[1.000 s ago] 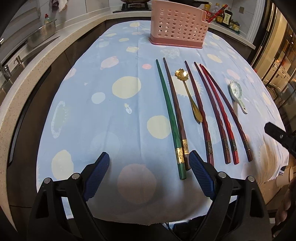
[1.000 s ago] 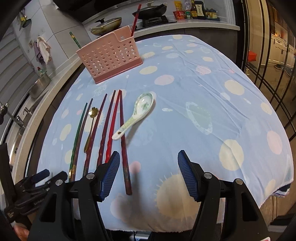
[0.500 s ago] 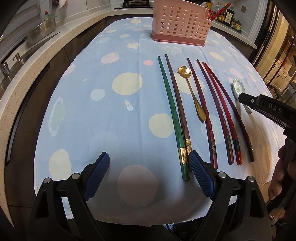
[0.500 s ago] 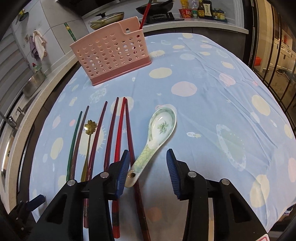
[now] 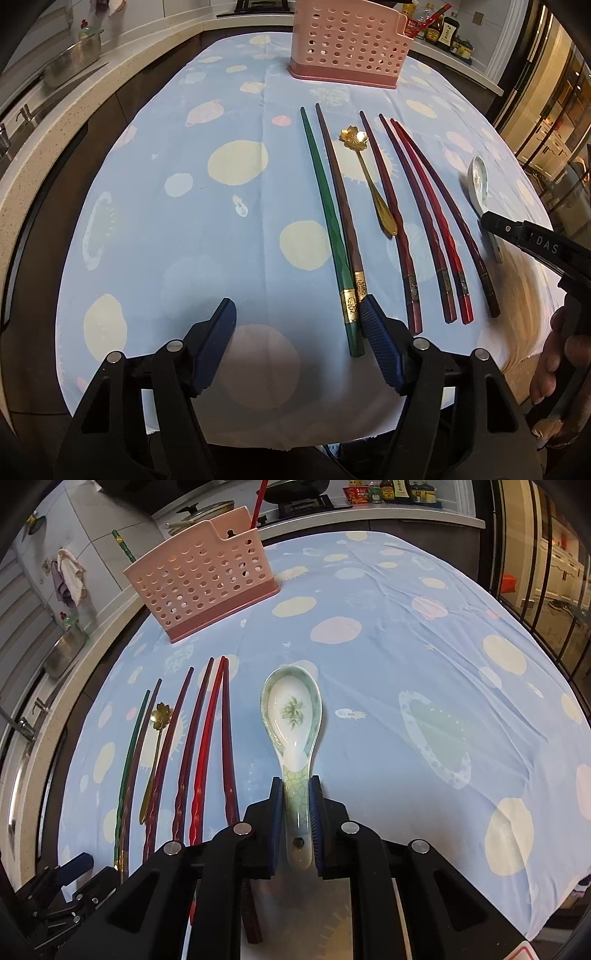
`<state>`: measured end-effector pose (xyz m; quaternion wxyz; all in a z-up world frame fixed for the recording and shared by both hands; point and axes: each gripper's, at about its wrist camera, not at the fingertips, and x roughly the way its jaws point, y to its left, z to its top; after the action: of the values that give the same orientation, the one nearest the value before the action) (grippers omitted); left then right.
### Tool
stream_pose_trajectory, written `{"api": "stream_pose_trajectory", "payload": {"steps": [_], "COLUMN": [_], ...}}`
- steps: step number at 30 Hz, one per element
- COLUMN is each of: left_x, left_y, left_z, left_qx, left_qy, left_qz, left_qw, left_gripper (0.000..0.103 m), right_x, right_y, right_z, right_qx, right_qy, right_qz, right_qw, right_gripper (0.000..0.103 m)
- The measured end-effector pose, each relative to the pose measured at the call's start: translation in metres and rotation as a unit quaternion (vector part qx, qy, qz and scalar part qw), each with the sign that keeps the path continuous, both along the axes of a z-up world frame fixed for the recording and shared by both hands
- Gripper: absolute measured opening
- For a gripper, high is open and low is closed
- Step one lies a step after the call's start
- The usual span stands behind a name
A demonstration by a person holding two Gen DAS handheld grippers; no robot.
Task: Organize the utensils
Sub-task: 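Grasp the white ceramic spoon with the right tool while the left tool grasps a green chopstick, then hold the spoon and chopstick and lift them off the cloth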
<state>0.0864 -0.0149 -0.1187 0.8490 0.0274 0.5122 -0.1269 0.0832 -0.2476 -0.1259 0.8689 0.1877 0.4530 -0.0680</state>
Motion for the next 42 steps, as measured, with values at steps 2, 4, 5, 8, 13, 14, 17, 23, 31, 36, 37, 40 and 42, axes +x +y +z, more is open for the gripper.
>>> {"api": "stream_pose_trajectory", "payload": {"steps": [2,4,5,8,13,14,17,23,31,36,37,40,42], "left_x": [-0.002,-0.003,-0.003,-0.003,-0.002,-0.002,-0.002,-0.004,-0.002,-0.003,-0.004,-0.005,-0.006], "left_y": [-0.003,-0.004,-0.004,-0.005,-0.005,-0.004,0.0,-0.007,-0.005,-0.002,-0.001,0.002,0.004], "left_z": [0.0,0.001,0.001,0.0,0.0,0.001,0.001,-0.001,-0.001,0.001,0.002,0.008,0.017], "left_qx": [0.001,0.0,-0.002,-0.007,-0.02,-0.025,-0.035,-0.013,-0.015,-0.023,-0.025,-0.03,-0.033], "left_qy": [-0.001,-0.002,-0.002,-0.003,-0.005,0.0,0.009,0.0,-0.002,0.003,0.004,0.001,-0.006], "left_qz": [-0.005,-0.008,-0.01,-0.012,-0.012,-0.012,-0.011,-0.014,-0.016,-0.02,-0.019,-0.015,-0.013], "left_qw": [1.0,1.0,0.9999,0.9999,0.9997,0.9996,0.9993,0.9998,0.9998,0.9995,0.9995,0.9994,0.9994], "left_gripper": [0.06,0.057,0.056,0.053,0.046,0.037,0.036,0.035,0.007,0.007,0.007,0.007,0.007], "right_x": [-0.004,-0.006,-0.008,-0.01,-0.012,-0.013,-0.016,-0.017,-0.017,-0.021,-0.022,-0.026,-0.029], "right_y": [-0.001,-0.002,-0.002,-0.002,-0.002,-0.002,-0.003,-0.003,-0.002,-0.001,0.0,0.0,0.001], "right_z": [0.0,0.0,0.0,0.0,0.0,0.0,-0.001,-0.001,-0.001,0.003,0.005,0.013,0.02], "right_qx": [0.002,0.003,0.003,0.004,0.005,0.005,0.006,0.006,0.001,-0.004,-0.007,-0.015,-0.02], "right_qy": [0.0,0.001,0.001,0.001,0.001,0.0,0.0,0.0,0.001,-0.002,-0.004,-0.012,-0.017], "right_qz": [0.0,0.0,0.0,0.0,0.0,0.0,-0.001,-0.001,0.003,0.007,0.008,0.011,0.014], "right_qw": [1.0,1.0,1.0,1.0,1.0,1.0,1.0,1.0,1.0,1.0,1.0,1.0,1.0], "right_gripper": [0.013,0.013,0.013,0.013,0.013,0.013,0.013,0.013,0.013,0.013,0.013,0.013,0.013]}}
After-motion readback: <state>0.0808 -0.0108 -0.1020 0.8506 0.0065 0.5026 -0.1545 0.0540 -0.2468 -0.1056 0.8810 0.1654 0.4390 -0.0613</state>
